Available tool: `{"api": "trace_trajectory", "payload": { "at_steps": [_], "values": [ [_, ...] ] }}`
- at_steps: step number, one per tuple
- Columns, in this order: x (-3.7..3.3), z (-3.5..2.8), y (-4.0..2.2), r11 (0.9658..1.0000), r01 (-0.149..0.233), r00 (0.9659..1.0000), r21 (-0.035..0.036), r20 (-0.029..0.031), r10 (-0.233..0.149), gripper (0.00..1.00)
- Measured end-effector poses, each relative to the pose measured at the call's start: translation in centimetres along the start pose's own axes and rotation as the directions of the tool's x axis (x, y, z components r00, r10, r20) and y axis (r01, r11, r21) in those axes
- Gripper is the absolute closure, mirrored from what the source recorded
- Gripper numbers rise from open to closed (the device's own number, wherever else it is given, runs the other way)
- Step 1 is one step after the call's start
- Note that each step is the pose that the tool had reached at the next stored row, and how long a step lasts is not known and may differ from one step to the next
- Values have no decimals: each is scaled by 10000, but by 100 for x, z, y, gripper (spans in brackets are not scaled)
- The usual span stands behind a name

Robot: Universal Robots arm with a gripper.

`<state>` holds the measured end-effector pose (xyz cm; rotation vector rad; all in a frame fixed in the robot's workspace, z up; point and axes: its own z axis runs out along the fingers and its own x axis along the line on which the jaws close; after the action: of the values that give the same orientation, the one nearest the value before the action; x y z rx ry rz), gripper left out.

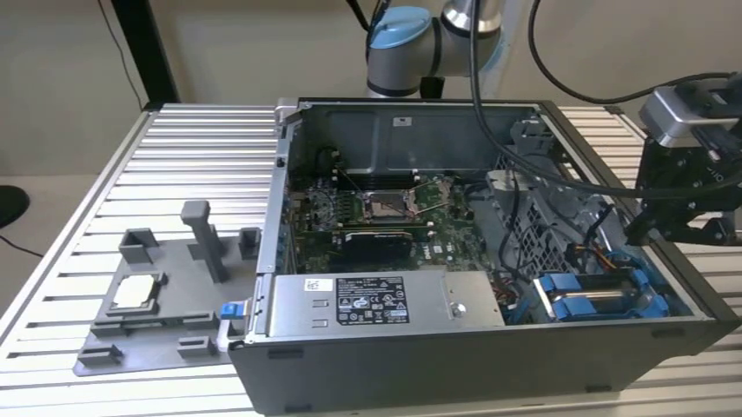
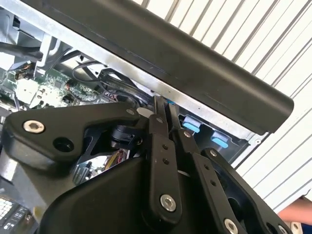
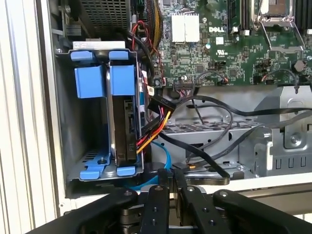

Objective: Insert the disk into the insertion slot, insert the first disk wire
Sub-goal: 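Insert the first disk wire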

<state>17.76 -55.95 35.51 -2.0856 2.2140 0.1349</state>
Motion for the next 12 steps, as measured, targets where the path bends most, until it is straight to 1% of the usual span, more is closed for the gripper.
{"api": "trace_trajectory", "payload": {
  "at_steps": [1,2,5,8,9,10,11,12],
  "values": [
    [-1,-3,6,10000,-1,10000,-4,-30,1,100],
    [-1,-6,10,10000,0,10000,-6,-75,0,100],
    [0,-13,28,10000,-1,9997,-12,-235,0,100],
    [1,-14,56,10000,-2,9991,-25,-425,1,100],
    [0,-14,69,10000,-3,9987,-32,-500,1,100],
    [0,-14,80,10000,-5,9982,-39,-592,2,100],
    [-1,-14,92,10000,-6,9976,-44,-698,3,100],
    [-3,-14,103,10000,-6,9966,-47,-819,2,100]
  ]
}}
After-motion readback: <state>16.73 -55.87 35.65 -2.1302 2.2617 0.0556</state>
